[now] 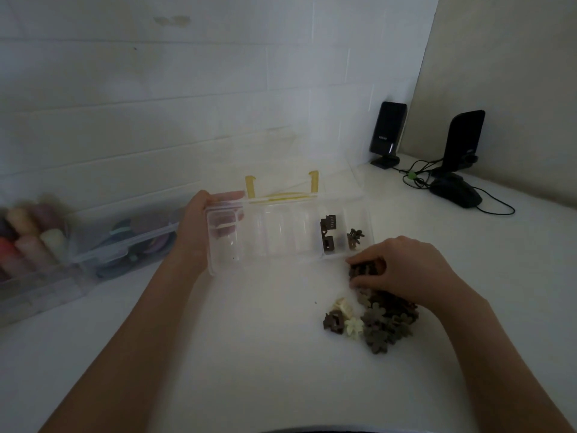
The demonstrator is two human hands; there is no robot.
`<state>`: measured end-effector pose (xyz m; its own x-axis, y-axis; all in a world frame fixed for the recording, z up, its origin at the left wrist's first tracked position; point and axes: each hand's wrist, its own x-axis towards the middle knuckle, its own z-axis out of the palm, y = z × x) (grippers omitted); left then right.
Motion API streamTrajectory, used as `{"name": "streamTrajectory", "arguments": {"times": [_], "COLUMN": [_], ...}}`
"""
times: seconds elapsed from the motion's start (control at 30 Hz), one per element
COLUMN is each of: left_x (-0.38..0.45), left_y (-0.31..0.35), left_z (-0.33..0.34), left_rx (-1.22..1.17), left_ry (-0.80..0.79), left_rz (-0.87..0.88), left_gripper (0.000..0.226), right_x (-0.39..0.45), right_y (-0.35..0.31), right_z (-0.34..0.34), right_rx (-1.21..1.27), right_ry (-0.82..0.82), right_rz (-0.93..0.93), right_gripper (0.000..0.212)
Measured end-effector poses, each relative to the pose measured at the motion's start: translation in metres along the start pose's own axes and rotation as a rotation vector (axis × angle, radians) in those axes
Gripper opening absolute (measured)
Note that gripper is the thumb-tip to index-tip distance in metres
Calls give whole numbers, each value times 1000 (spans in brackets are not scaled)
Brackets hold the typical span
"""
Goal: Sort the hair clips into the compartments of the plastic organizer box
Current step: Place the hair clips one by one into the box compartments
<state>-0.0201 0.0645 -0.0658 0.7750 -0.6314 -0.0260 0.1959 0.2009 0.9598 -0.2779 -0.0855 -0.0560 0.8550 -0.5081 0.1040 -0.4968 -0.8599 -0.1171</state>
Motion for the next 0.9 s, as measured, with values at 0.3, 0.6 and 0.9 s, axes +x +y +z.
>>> {"name": "streamTrajectory", "arguments": {"times": [0.3,0.6,0.9], "left_x": [-1,-13,-15], "left_y": [1,8,10], "left_z": [1,0,4], "left_rx": [6,-36,-59], "left_ry": [-9,-38,-9], "left_rz": [-4,-37,-64], "left_gripper": [44,52,49], "right_x": [2,17,15], "right_y": [7,1,21], "right_z": [1,10,8], "right_rx": [406,397,180], "right_ry": [196,558,549], "right_rz": [-124,-73,-259], "right_gripper": [17,23,24]}}
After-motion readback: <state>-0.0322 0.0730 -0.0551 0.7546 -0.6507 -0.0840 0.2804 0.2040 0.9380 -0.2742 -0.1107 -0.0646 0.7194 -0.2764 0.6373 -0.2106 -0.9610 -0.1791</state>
